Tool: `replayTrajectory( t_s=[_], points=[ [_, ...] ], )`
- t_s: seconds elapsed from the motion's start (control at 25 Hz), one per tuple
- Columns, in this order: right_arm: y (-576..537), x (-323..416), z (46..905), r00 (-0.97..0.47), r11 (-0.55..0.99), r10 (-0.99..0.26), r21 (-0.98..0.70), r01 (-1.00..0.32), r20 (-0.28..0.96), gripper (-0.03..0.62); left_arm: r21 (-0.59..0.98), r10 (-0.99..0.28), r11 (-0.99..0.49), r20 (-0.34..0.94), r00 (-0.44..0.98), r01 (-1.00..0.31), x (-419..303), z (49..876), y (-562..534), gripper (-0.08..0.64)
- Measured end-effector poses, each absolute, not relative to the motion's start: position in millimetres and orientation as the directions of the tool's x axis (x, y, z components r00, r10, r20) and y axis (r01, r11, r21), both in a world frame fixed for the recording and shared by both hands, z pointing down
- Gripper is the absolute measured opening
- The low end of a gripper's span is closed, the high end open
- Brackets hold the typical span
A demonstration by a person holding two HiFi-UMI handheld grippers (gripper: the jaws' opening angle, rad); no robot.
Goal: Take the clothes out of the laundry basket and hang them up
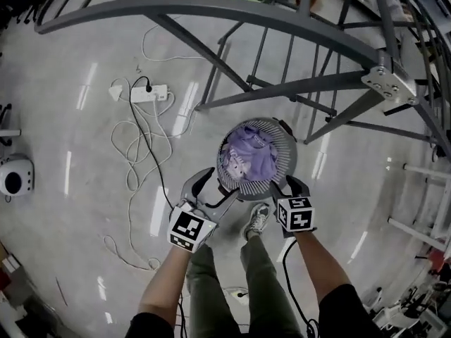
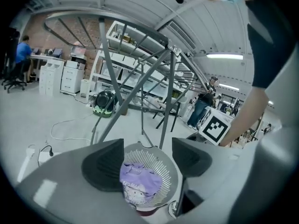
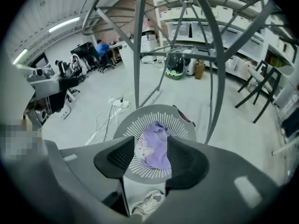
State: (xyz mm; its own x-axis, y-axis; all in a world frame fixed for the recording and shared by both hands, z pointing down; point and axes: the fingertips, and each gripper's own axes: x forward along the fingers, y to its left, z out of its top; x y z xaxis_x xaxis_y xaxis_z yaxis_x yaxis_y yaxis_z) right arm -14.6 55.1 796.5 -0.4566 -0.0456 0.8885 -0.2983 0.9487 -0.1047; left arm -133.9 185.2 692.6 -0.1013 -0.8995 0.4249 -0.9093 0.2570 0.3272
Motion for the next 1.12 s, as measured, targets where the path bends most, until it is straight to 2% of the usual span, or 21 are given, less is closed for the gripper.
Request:
replayTrajectory(
  t_s=[0.16,0.28,0.56,0.84,1.12],
  points=[
    [49.3,-20.4,849.1,-0.387,0.98,-0.029,-0.05,-0.193,0.922,0.213,0.34,-0.902,0.279,0.413,-0.124,-0.898,-139.0,725.6,188.3,0.301],
    [37.0,-24.5,887.9,-0.344,0.987,-0.037,-0.02,-0.161,0.938,0.21,0.35,-0.902,0.3,0.407,-0.145,-0.887,-139.8,750.6,191.1,0.301],
    [22.0,-37.2,963.1,-0.276,0.984,-0.052,0.002,-0.179,0.96,0.207,0.372,-0.902,0.318,0.401,-0.158,-0.872,-137.5,805.3,193.8,0.301],
    [7.4,-42.9,1022.7,-0.215,0.961,-0.05,-0.011,-0.275,0.975,0.195,0.375,-0.908,0.306,0.392,-0.149,-0.875,-134.4,834.4,189.5,0.301],
    [-7.0,-55.8,1076.6,-0.169,0.973,-0.085,0.045,-0.227,0.982,0.193,0.364,-0.918,0.29,0.368,-0.149,-0.885,-131.6,845.7,187.6,0.301]
  ],
)
